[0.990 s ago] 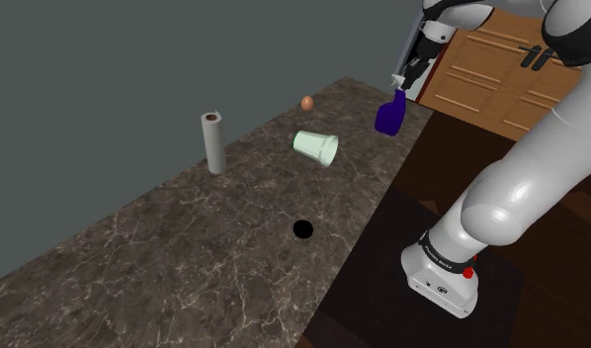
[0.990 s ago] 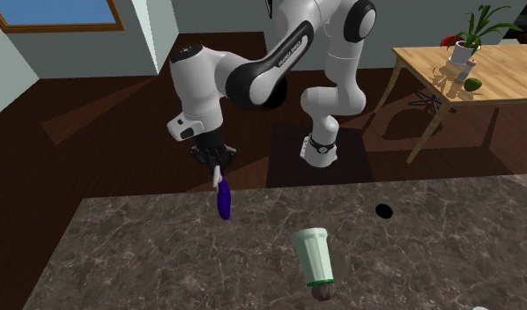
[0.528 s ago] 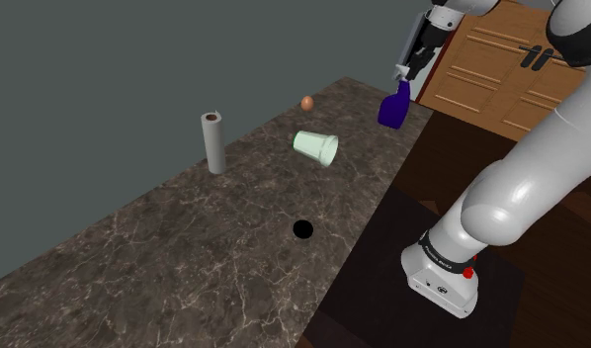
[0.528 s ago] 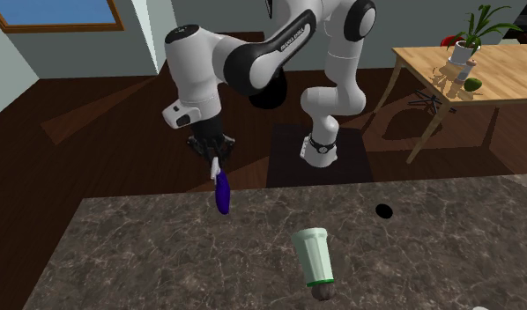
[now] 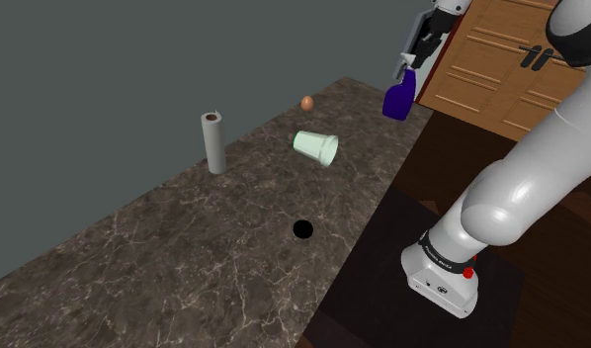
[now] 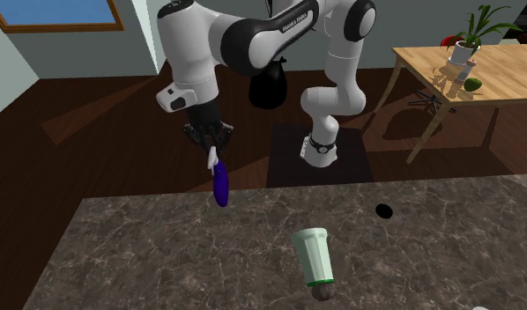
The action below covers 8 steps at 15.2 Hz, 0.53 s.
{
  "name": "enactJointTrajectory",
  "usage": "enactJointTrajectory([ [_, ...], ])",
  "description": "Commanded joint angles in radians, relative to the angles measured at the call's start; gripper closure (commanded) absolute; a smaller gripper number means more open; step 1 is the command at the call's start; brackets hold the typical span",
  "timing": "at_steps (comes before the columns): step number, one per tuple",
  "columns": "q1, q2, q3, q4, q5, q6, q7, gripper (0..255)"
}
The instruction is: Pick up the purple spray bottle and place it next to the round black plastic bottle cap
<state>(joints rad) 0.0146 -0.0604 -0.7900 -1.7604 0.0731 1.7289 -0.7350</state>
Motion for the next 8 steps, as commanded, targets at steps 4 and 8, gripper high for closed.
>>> enactJointTrajectory([
  [4,0.0,0.015,-0.003,0.08,0.01,-0.07,0.001,255],
  [8,-0.003,0.031,-0.007,0.148,0.021,-0.127,-0.002,255],
])
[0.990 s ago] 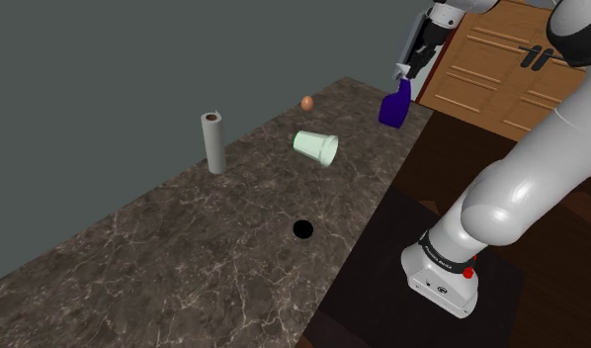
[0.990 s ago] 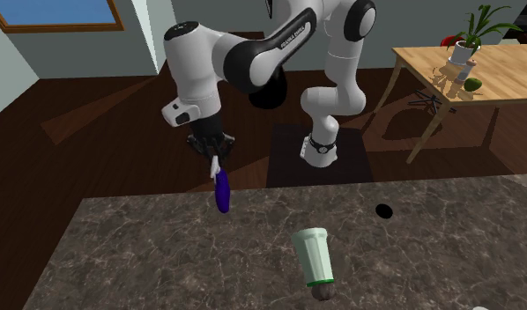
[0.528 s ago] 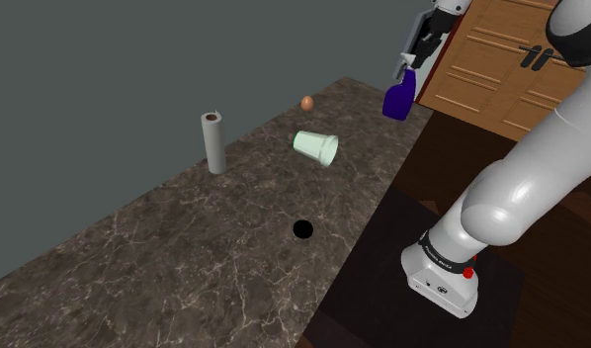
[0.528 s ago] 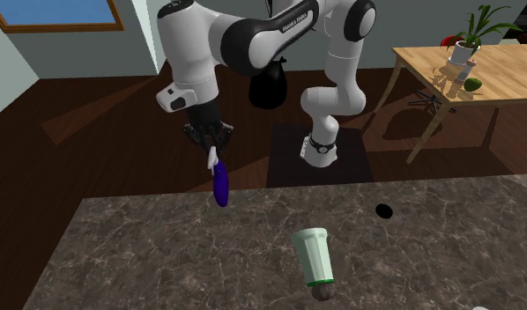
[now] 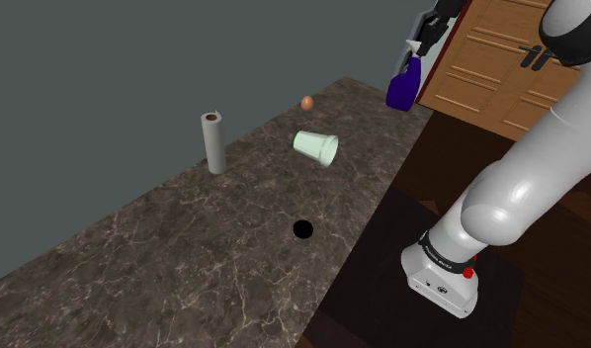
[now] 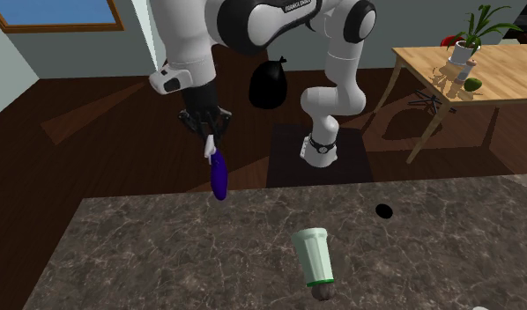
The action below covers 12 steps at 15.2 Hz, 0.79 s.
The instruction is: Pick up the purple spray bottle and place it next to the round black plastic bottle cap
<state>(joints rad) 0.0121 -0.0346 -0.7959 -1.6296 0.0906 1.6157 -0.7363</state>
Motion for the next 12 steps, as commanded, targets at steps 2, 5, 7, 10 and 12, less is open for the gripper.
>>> enactJointTrajectory([
  [2,-0.003,0.016,-0.004,0.054,0.011,-0.043,-0.004,255],
  [5,-0.008,0.035,-0.01,0.111,0.025,-0.089,-0.009,255],
  [7,-0.013,0.05,-0.015,0.152,0.036,-0.12,-0.014,255],
  [10,-0.023,0.077,-0.023,0.218,0.057,-0.169,-0.023,255],
  [12,-0.032,0.097,-0.028,0.264,0.073,-0.203,-0.03,255],
])
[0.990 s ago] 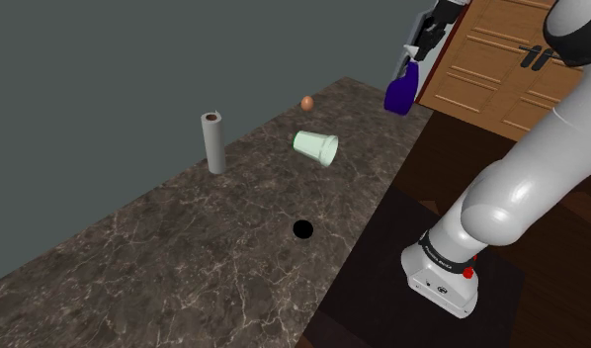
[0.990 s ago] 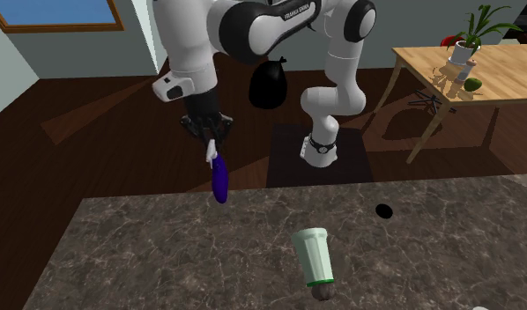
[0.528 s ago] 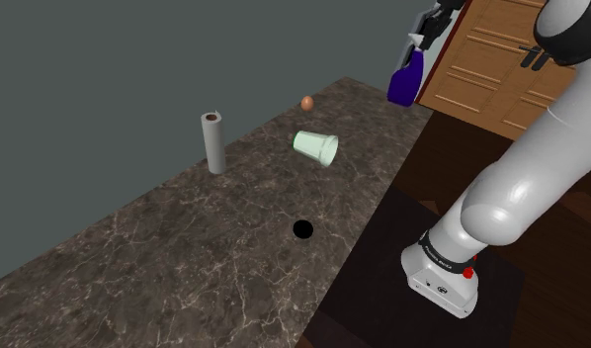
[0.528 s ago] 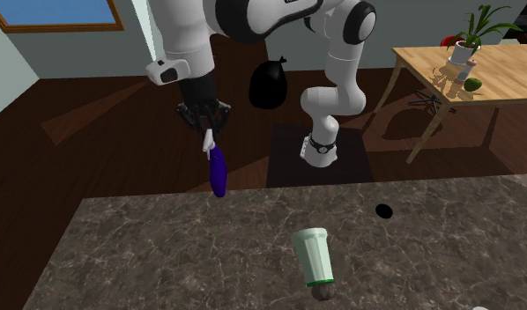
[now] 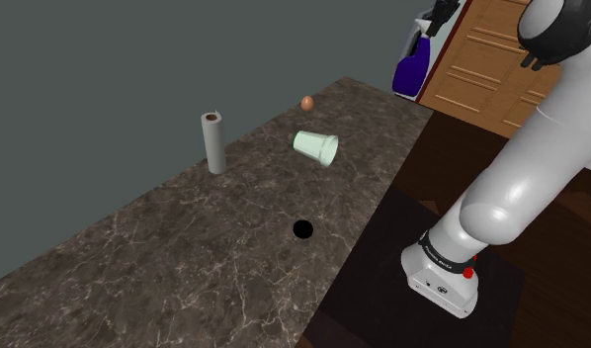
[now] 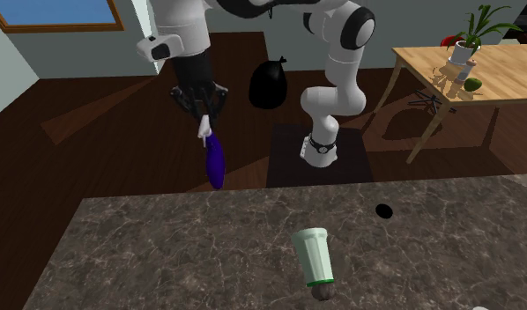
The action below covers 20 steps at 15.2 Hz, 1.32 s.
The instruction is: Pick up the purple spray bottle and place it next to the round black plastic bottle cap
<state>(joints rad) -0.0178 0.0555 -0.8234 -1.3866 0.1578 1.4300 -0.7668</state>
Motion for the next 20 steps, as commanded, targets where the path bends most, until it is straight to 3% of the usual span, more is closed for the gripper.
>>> enactJointTrajectory([
  [1,-0.007,0.018,-0.004,0.046,0.015,-0.035,-0.003,255],
  [11,-0.117,0.166,-0.03,0.343,0.146,-0.236,-0.047,255],
  [13,-0.003,0.045,-0.011,0.216,0.043,-0.184,0.03,255],
  [15,0.08,-0.067,0.027,0.114,-0.047,-0.147,0.116,255],
  [20,0.157,-0.281,0.182,-0.078,-0.185,-0.104,0.317,255],
])
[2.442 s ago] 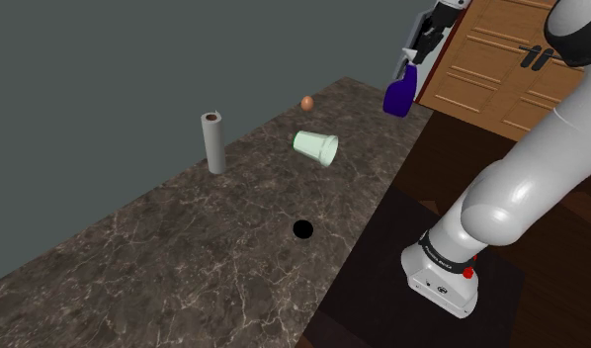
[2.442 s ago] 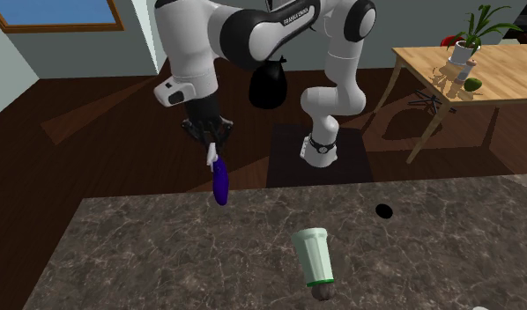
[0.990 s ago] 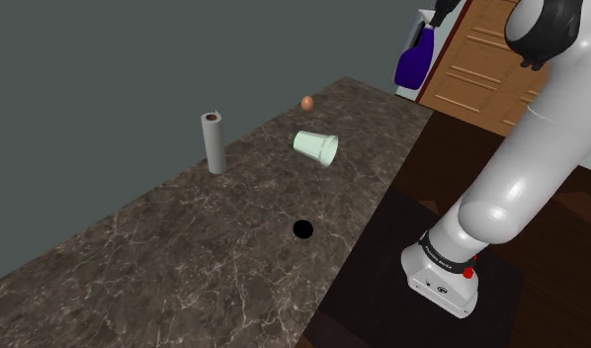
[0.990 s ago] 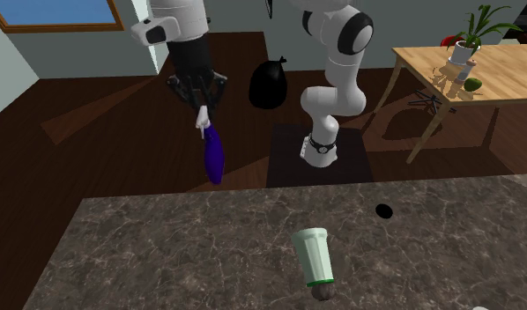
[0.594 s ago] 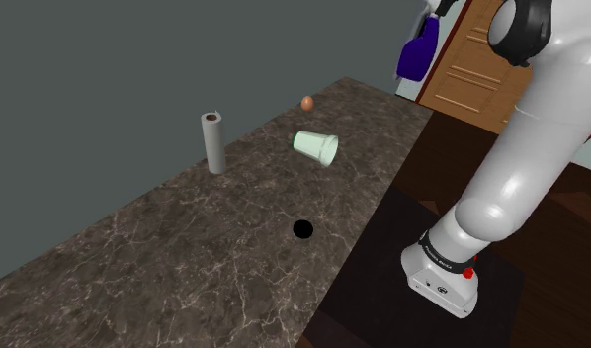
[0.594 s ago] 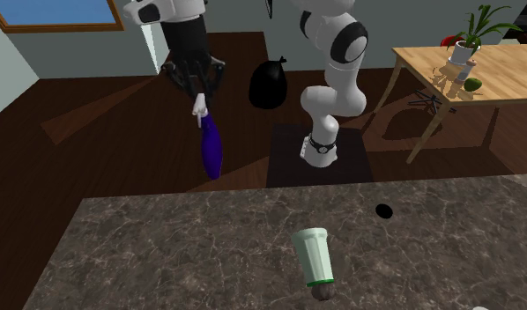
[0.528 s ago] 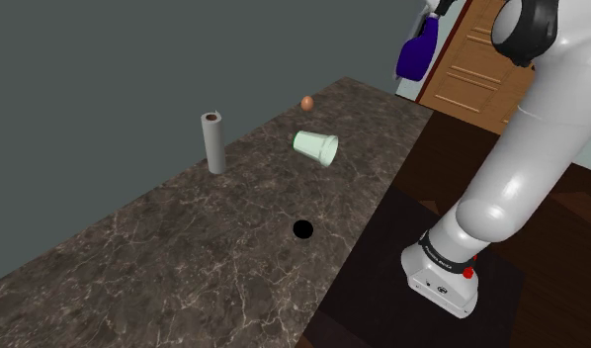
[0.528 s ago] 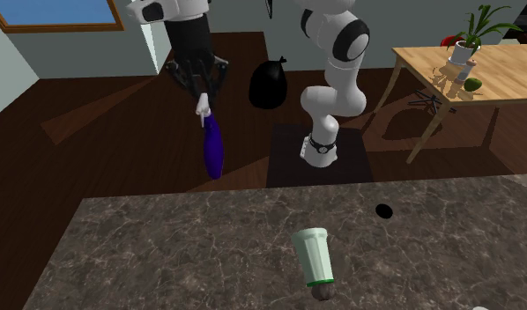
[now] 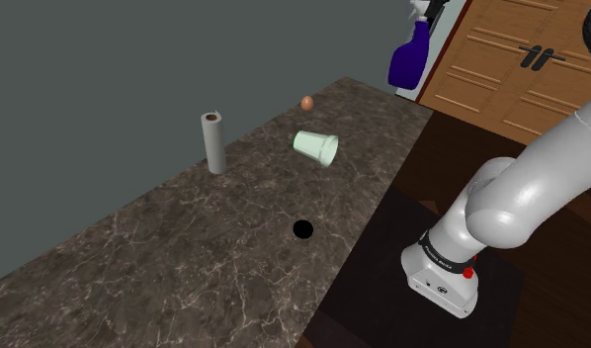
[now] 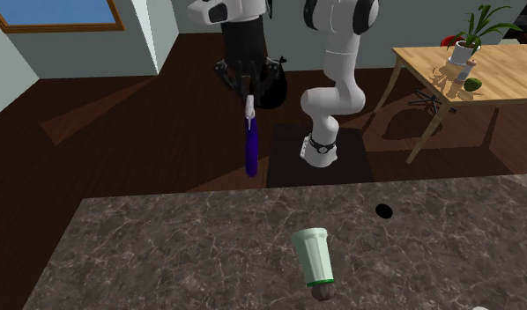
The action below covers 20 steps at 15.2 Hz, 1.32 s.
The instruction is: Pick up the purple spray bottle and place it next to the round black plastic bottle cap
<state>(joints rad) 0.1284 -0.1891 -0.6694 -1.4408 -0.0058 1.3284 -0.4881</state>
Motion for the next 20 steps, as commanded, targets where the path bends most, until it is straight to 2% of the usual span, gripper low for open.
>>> enactJointTrajectory([
  [1,0.016,-0.068,0.059,-0.055,-0.036,0.002,0.074,255],
  [5,0.03,-0.173,0.172,-0.16,-0.068,0.013,0.203,255],
  [9,0.042,-0.248,0.272,-0.241,-0.07,0.019,0.32,255],
  [20,0.086,-0.349,0.513,-0.361,-0.007,0.035,0.612,255],
])
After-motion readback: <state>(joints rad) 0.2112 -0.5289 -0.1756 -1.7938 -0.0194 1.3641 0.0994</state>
